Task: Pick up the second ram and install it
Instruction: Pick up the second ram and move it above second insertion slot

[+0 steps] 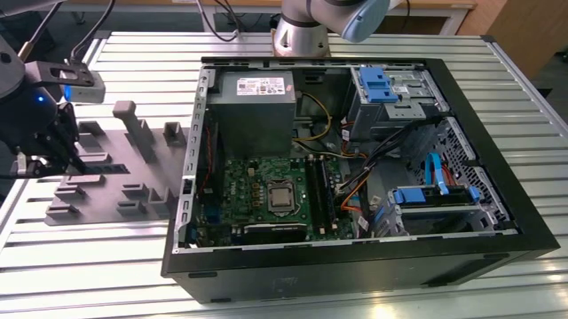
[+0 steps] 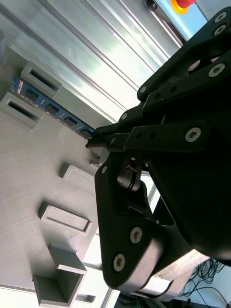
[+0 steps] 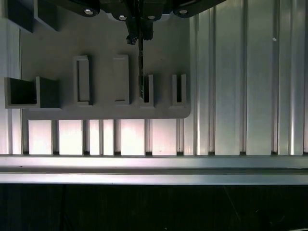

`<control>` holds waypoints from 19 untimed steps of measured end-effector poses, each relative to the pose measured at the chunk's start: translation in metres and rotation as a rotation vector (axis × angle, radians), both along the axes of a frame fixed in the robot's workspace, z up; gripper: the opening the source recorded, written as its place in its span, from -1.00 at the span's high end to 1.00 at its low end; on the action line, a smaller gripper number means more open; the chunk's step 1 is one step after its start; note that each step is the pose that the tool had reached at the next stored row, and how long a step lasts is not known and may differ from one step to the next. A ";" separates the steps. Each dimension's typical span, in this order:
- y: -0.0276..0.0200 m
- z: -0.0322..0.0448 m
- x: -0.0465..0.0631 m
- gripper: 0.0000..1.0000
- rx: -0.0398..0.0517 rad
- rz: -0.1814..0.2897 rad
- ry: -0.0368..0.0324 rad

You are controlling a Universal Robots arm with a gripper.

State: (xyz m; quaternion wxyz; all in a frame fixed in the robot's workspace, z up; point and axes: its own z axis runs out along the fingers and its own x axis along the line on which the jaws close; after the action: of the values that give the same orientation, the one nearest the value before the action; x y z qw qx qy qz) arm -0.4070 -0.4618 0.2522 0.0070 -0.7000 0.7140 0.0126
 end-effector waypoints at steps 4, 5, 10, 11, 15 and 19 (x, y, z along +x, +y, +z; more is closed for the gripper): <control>0.0000 0.0026 0.000 0.73 -0.0001 0.000 0.0002; 0.0000 0.0034 0.000 0.73 -0.0001 0.000 0.0002; 0.0000 0.0077 0.000 0.73 -0.0001 0.000 0.0002; 0.0000 0.0085 0.000 0.73 -0.0001 0.000 0.0002; 0.0000 0.0113 0.000 0.73 -0.0001 0.000 0.0002; 0.0000 0.0150 0.000 0.73 -0.0001 0.000 0.0002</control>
State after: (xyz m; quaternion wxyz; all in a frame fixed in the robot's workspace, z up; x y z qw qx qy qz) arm -0.4070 -0.4618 0.2672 0.0069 -0.7000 0.7140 0.0126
